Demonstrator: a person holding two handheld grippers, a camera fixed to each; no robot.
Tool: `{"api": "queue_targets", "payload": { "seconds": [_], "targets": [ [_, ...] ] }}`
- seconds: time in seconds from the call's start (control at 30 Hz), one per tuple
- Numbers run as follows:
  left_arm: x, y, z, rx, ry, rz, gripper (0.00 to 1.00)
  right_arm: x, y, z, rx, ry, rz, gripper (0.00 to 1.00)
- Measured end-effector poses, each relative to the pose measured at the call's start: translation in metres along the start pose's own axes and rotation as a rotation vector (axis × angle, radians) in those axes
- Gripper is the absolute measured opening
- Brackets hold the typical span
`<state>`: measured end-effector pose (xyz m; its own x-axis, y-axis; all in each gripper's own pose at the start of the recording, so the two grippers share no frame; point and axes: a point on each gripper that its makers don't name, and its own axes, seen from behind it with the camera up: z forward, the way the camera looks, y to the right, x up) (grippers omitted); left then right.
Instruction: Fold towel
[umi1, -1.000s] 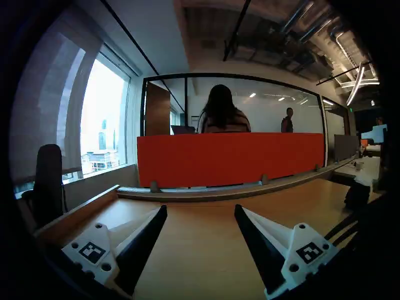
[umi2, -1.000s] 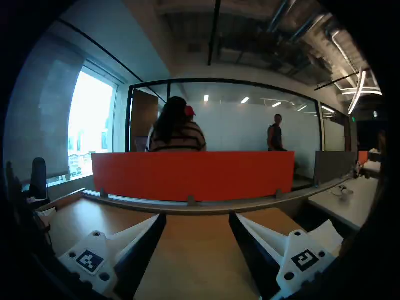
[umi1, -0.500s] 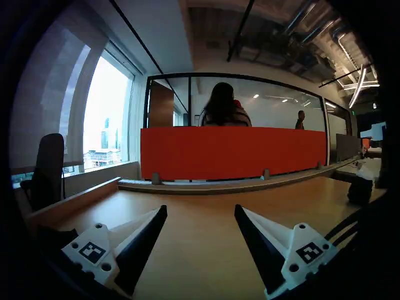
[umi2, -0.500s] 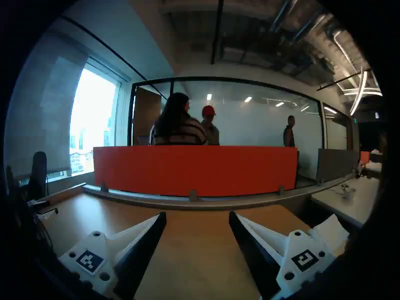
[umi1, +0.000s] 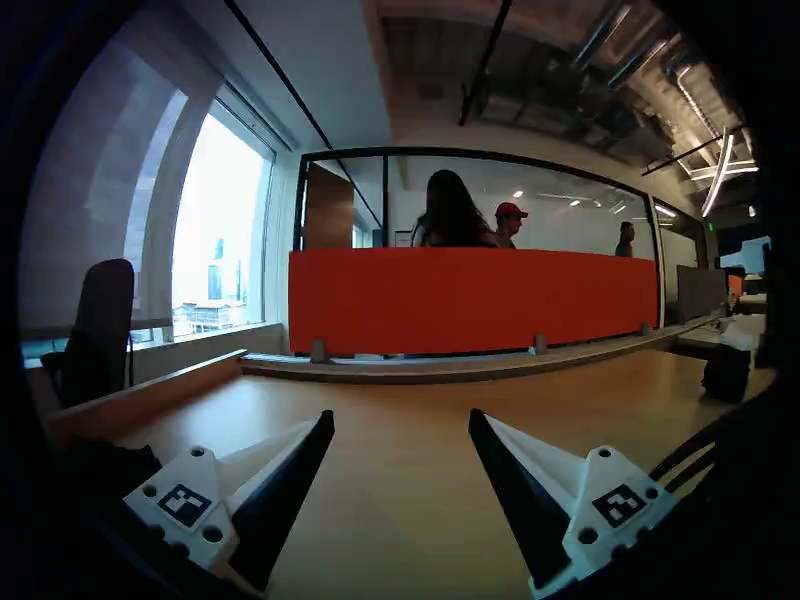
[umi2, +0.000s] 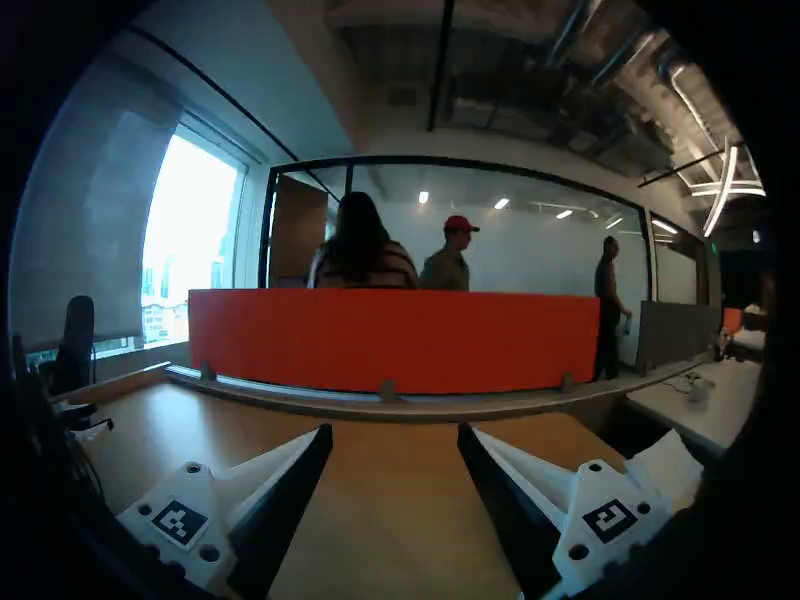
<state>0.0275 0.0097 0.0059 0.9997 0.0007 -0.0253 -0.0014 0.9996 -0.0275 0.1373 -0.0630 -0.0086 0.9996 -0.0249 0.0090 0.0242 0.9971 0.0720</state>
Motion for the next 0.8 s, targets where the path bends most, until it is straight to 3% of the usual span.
{"api": "queue_targets", "payload": {
  "seconds": [0.27, 0.8],
  "targets": [
    [-0.010, -0.005, -0.003, 0.012, 0.002, -0.019, 1.00, -0.002, 0.003, 0.001, -0.004, 0.003, -0.001, 0.97],
    [-0.022, -0.006, -0.006, 0.019, -0.009, -0.002, 1.00, -0.001, 0.009, 0.000, -0.007, 0.009, -0.013, 0.97]
  ]
}}
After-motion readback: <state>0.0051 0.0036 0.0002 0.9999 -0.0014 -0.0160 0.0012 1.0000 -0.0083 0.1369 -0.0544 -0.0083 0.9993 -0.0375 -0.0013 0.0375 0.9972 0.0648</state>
